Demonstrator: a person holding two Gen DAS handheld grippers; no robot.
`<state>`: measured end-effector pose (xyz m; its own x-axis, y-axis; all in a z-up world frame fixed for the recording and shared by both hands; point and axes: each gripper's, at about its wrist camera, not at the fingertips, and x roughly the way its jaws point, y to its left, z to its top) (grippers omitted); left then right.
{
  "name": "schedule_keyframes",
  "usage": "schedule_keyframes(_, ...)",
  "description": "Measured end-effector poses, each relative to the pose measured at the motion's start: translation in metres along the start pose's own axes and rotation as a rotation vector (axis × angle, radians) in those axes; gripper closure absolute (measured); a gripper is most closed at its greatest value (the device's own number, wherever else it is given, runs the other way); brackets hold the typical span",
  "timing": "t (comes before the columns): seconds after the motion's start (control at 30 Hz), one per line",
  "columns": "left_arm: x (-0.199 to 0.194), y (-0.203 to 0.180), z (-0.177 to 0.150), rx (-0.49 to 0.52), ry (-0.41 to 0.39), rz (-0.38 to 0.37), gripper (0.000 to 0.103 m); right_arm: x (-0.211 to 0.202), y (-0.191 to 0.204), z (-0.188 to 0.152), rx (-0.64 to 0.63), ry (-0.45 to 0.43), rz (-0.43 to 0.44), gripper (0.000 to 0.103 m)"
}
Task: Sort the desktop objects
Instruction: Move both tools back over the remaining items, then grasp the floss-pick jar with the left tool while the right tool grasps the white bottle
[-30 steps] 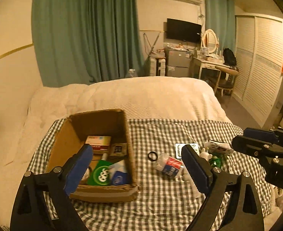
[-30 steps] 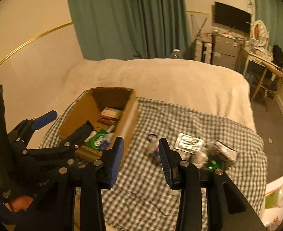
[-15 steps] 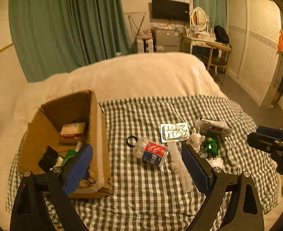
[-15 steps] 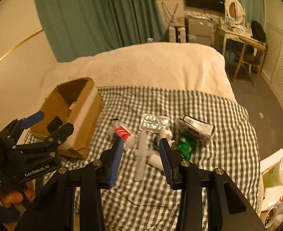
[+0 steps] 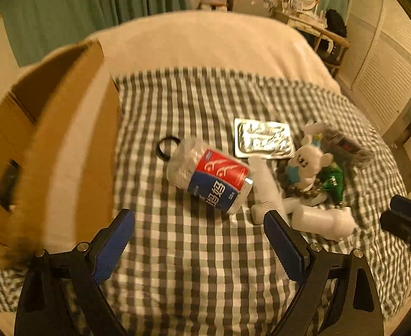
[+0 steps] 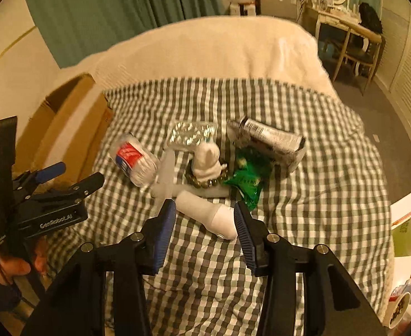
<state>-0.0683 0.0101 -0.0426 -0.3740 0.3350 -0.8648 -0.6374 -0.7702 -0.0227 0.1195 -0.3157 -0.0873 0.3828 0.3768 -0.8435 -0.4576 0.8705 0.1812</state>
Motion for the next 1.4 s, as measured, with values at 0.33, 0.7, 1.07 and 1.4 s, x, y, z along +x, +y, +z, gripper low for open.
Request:
schedule_keyframes(0.33,0.046,0.002,0.016,-0.092,0.020,-0.050,0.007,0.073,0.015,-0.005,-0.269,0.088,-0.038,0.043)
schedule_keyframes(0.7,0.078,-0.004,0.040,-0.016,-0.001,-0.120,0.000,0.122,0.003,-0.004,-0.295,0.201,0.000,0.028)
schedule_keyframes(1.07,0.088,-0.023,0.047,0.230,-0.036,-0.087,0.000,0.129,0.005,-0.018,-0.319,0.259,-0.018,0.055)
schedule_keyframes(1.4,0.061,0.023,0.026,-0.148,0.022,-0.110,0.000,0.105,-0.009,-0.028,-0.230,0.270,-0.044,0.059)
